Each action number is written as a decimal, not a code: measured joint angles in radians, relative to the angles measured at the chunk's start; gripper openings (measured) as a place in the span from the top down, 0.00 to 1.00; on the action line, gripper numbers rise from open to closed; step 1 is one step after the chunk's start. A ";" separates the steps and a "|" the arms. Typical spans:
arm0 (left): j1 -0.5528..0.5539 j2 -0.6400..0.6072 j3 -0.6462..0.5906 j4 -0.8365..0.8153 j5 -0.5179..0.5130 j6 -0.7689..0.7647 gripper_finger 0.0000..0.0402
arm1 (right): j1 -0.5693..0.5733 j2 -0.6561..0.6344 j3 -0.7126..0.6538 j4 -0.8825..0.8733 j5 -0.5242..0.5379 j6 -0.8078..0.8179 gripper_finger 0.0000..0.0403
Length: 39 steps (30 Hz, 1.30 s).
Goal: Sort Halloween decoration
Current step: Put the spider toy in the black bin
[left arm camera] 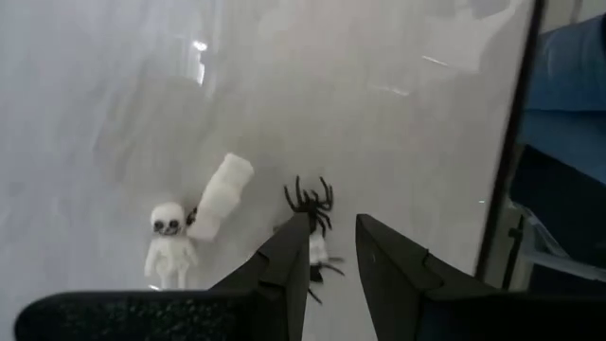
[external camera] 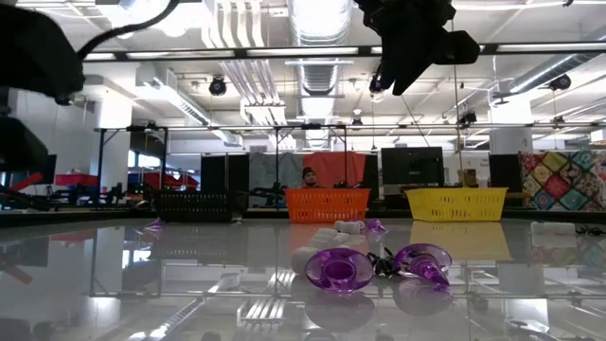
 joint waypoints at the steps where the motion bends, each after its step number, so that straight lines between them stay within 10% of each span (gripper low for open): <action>1: -0.001 0.018 0.000 0.012 0.001 0.001 0.82 | 0.002 0.000 0.000 0.001 0.000 0.000 0.79; 39: -0.013 0.220 0.184 -0.127 -0.038 0.121 1.00 | 0.048 0.001 0.000 0.000 0.009 -0.019 0.79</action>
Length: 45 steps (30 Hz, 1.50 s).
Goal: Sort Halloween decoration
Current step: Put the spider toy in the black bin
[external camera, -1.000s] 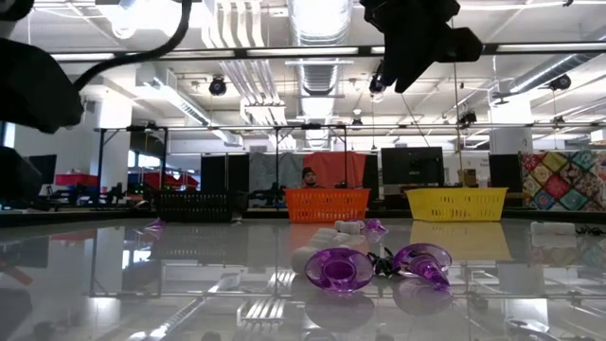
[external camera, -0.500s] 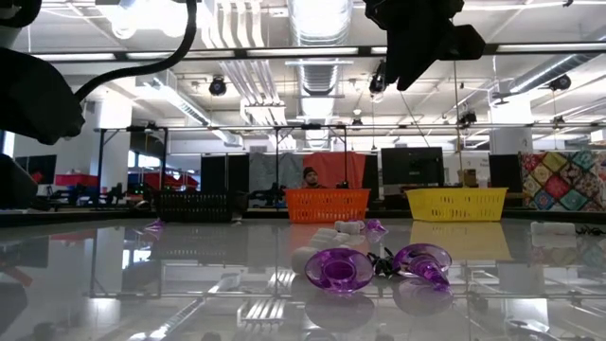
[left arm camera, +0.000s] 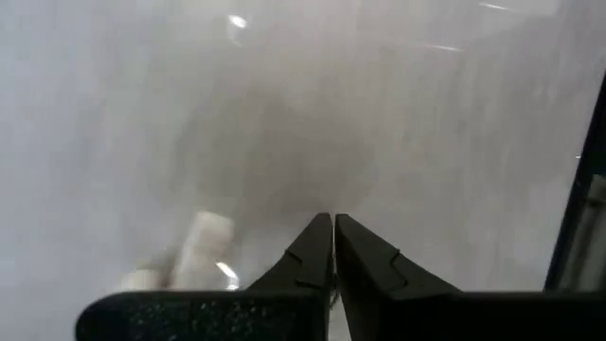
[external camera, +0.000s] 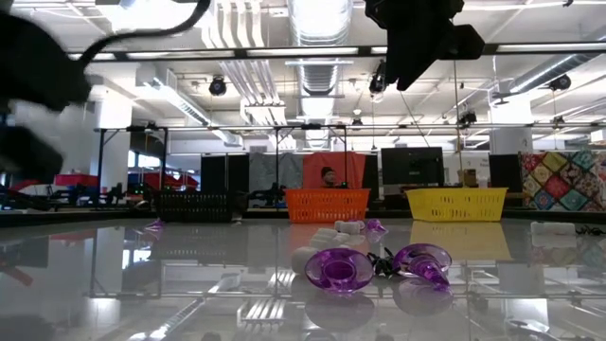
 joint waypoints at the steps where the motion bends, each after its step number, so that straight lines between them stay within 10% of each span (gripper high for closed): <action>1: 0.001 -0.001 0.026 -0.041 -0.022 0.015 1.00 | 0.002 0.000 0.000 0.000 0.009 -0.002 0.79; 22: -0.074 0.023 0.081 -0.163 0.048 -0.012 1.00 | 0.049 0.000 -0.001 -0.008 0.044 -0.007 0.79; 45: -0.087 0.120 0.086 -0.138 -0.031 -0.013 0.77 | 0.049 0.000 -0.001 -0.007 0.046 0.019 0.79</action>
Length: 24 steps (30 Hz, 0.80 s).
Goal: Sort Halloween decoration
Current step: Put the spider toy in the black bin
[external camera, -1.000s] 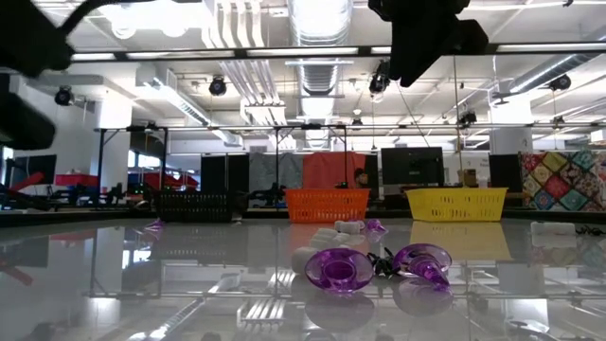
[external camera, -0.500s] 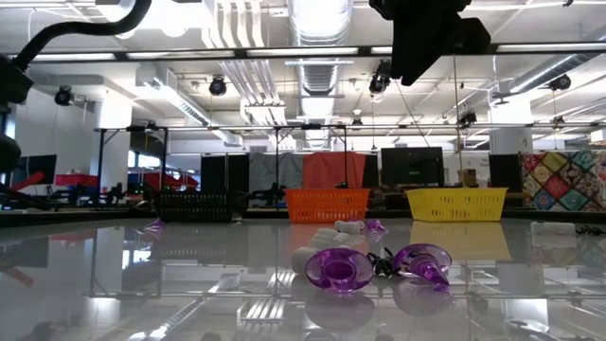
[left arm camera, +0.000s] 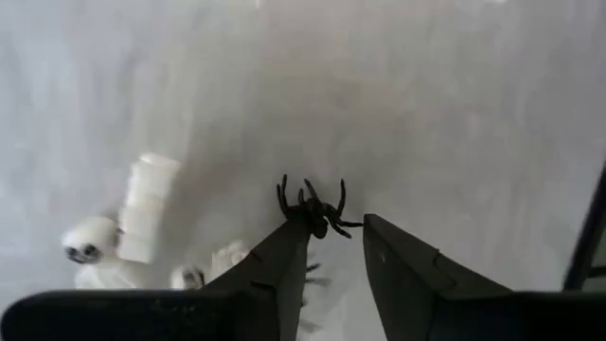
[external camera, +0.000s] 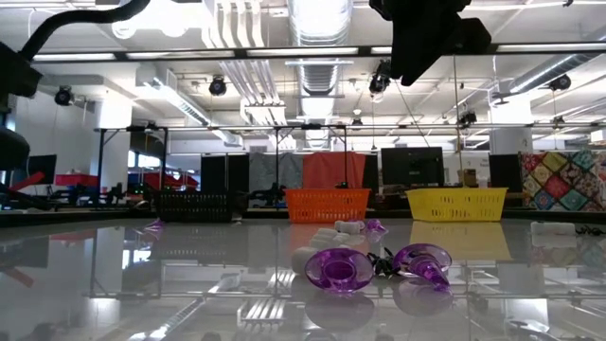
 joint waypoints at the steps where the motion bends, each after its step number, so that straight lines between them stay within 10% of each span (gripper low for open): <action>1: 0.000 0.000 0.000 0.000 -0.006 0.000 0.78 | 0.000 0.000 0.000 0.000 0.000 0.000 0.79; 9: 0.001 0.001 -0.002 -0.008 -0.017 0.009 0.98 | 0.000 0.000 0.000 0.000 0.001 0.000 0.79; 24: 0.001 -0.065 0.003 -0.024 -0.045 0.061 1.00 | 0.000 0.000 0.000 0.001 0.009 0.002 0.79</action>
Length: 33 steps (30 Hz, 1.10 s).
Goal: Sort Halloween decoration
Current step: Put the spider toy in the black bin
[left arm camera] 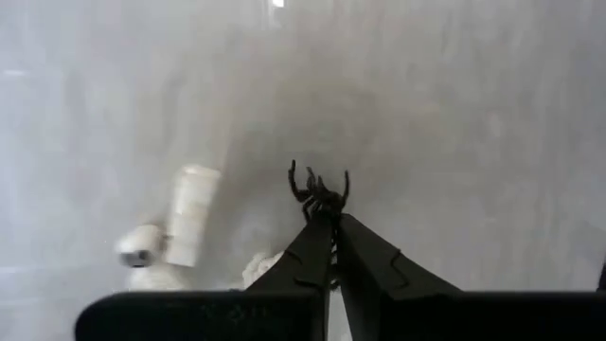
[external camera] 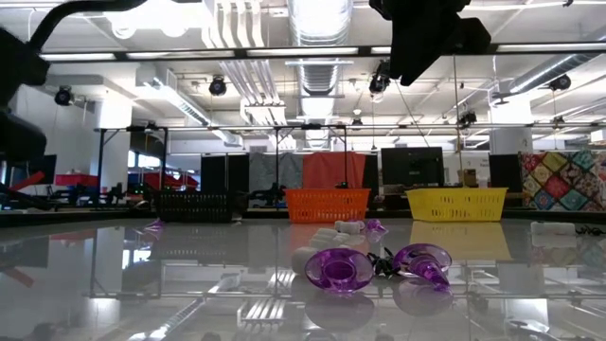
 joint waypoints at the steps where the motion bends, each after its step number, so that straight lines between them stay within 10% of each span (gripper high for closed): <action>1: 0.000 -0.007 0.000 -0.003 -0.006 0.001 1.00 | 0.000 0.000 0.000 0.000 0.000 0.000 0.79; 20: 0.043 -0.118 0.004 -0.108 -0.095 0.066 1.00 | 0.000 0.000 0.000 -0.001 0.016 -0.018 0.79; 33: 0.362 -0.307 0.005 -0.230 -0.216 0.330 1.00 | -0.007 0.000 -0.001 -0.002 0.056 -0.046 0.79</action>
